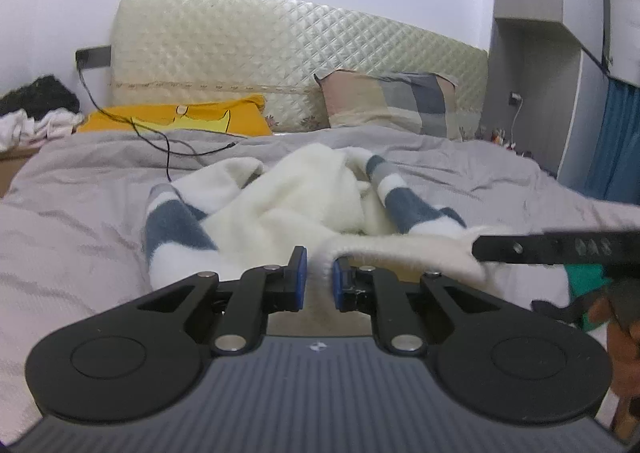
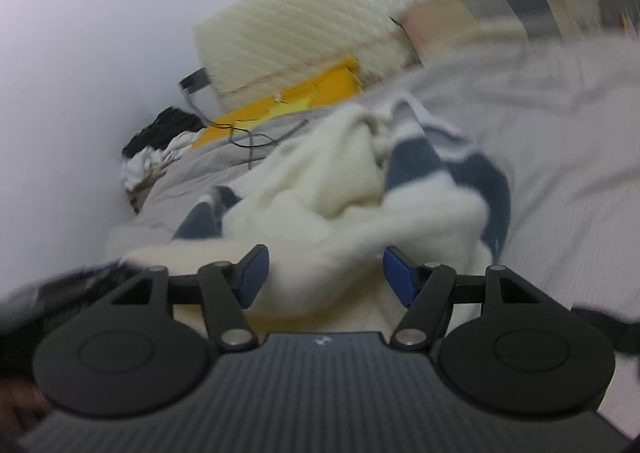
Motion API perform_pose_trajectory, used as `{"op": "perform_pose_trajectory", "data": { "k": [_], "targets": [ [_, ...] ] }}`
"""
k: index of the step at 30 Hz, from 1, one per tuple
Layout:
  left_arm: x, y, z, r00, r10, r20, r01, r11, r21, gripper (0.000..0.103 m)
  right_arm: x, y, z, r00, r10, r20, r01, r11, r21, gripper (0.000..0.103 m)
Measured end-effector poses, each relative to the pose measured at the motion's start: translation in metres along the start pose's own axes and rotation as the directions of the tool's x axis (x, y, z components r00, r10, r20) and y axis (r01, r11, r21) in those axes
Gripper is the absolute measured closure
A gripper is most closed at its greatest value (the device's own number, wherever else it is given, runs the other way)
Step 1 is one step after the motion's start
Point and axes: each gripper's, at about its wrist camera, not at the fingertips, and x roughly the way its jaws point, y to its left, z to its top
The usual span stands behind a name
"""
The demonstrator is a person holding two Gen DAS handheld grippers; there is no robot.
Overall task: Fold large clothes
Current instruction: 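Lift the sweater hem with both grippers, pulling it up off the bed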
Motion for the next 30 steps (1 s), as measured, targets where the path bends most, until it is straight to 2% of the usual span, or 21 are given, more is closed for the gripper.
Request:
{"op": "perform_pose_trajectory", "data": {
  "k": [3,6,11,14,17,21,25,27,30],
  "targets": [
    [-0.006,0.004,0.000,0.999,-0.031,0.017,0.032,0.999,-0.040,0.087,-0.009,0.020,-0.002,0.998,-0.007,0.054,0.014,0.993,-0.121,0.036],
    [-0.006,0.006,0.001,0.999,-0.032,0.014,0.033,0.998,-0.059,0.087,-0.011,0.042,-0.007,0.995,-0.016,0.099,0.040,0.969,-0.245,0.036],
    [-0.007,0.008,-0.001,0.998,-0.055,0.022,0.056,0.996,-0.074,0.087,-0.001,0.072,-0.023,0.993,-0.020,0.117,0.070,0.891,-0.448,0.036],
    [-0.009,0.004,0.000,0.998,-0.056,0.033,0.058,0.997,-0.051,0.087,0.014,0.082,-0.030,0.989,-0.073,0.126,0.129,0.843,-0.522,0.037],
    [-0.011,0.003,-0.001,0.998,-0.062,0.031,0.063,0.997,-0.045,0.087,0.032,0.075,-0.027,0.976,-0.158,0.153,0.214,0.839,-0.500,0.038],
    [-0.010,0.001,-0.001,0.997,-0.069,0.027,0.070,0.996,-0.045,0.087,0.031,0.054,-0.013,0.935,-0.270,0.231,0.344,0.851,-0.397,0.037],
    [-0.015,-0.006,0.000,0.996,-0.076,0.051,0.077,0.997,-0.021,0.087,0.008,0.036,-0.002,0.919,-0.295,0.260,0.363,0.892,-0.270,0.037],
    [-0.020,-0.010,0.000,0.995,-0.070,0.066,0.071,0.997,-0.010,0.089,-0.003,0.034,-0.001,0.914,-0.296,0.276,0.366,0.895,-0.256,0.037],
    [-0.031,-0.011,0.001,0.992,-0.069,0.105,0.072,0.997,-0.021,0.094,-0.007,0.031,-0.002,0.918,-0.293,0.267,0.358,0.902,-0.242,0.038]
  ]
}}
